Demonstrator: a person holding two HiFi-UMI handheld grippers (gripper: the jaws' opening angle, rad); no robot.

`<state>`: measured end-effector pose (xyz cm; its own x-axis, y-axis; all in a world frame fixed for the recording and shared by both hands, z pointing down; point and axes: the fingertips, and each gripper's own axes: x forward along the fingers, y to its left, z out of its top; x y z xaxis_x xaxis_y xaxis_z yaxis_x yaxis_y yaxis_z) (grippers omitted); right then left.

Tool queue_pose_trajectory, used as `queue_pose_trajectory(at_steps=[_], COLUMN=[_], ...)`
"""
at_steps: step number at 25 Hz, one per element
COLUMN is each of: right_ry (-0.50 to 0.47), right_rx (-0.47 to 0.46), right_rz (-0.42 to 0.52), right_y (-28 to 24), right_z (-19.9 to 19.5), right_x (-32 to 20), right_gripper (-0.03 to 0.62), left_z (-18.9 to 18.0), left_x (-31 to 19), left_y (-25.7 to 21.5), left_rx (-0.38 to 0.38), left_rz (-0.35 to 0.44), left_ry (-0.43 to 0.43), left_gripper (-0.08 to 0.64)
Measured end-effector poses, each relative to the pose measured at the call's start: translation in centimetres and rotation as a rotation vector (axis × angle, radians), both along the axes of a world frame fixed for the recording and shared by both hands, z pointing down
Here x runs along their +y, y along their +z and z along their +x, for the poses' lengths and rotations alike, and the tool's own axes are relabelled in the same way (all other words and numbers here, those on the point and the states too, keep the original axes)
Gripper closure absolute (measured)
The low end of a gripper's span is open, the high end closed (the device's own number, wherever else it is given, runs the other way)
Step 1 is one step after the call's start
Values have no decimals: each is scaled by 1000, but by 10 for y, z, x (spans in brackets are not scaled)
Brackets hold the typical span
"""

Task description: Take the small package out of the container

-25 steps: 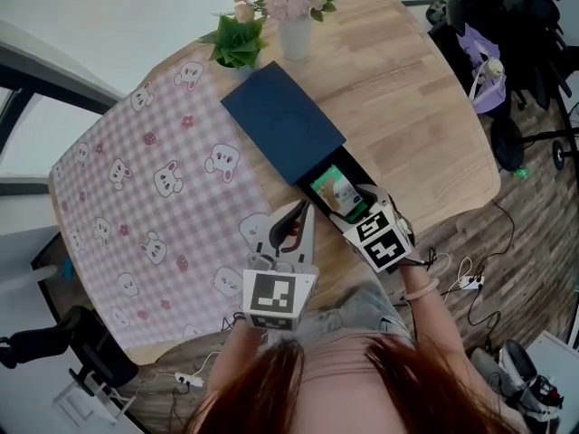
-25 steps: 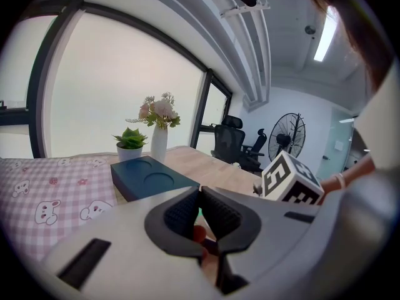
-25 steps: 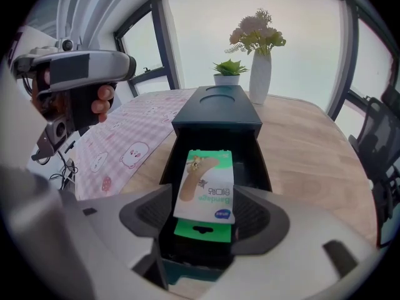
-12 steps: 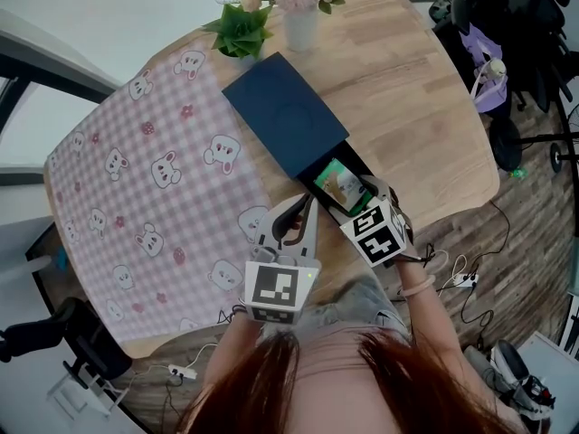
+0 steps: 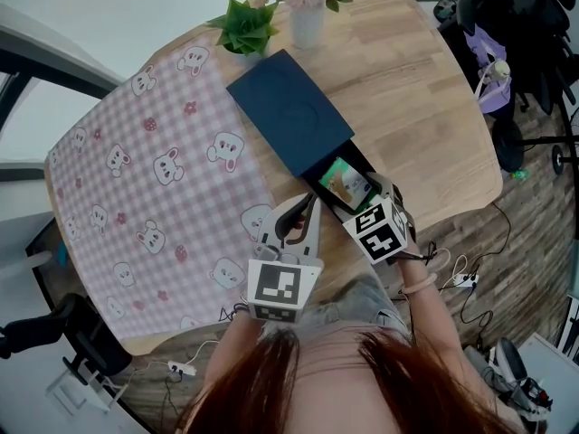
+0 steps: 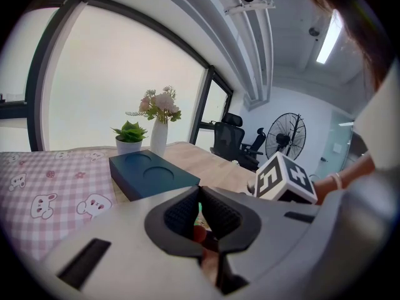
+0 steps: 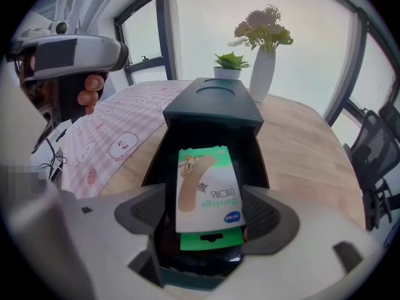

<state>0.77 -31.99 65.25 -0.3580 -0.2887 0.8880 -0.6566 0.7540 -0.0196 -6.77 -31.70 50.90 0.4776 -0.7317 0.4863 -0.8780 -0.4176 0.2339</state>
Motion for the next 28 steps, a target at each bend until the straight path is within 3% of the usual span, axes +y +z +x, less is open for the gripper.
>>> queue_pose_trajectory(at_steps=[10, 18, 28], right_ry=[-24, -23, -32], right_rx=[47, 41, 40], right_rz=[43, 52, 129], right_y=[4, 5, 1], right_z=[-1, 0, 2], right_x=[-3, -2, -4], right_gripper=[221, 244, 265], left_z=[3, 5, 5], left_x=[3, 6, 12], left_y=[6, 10, 14], left_rx=[3, 4, 5], left_rz=[-23, -27, -31], left_ry=[7, 8, -10], left_gripper=[543, 543, 543])
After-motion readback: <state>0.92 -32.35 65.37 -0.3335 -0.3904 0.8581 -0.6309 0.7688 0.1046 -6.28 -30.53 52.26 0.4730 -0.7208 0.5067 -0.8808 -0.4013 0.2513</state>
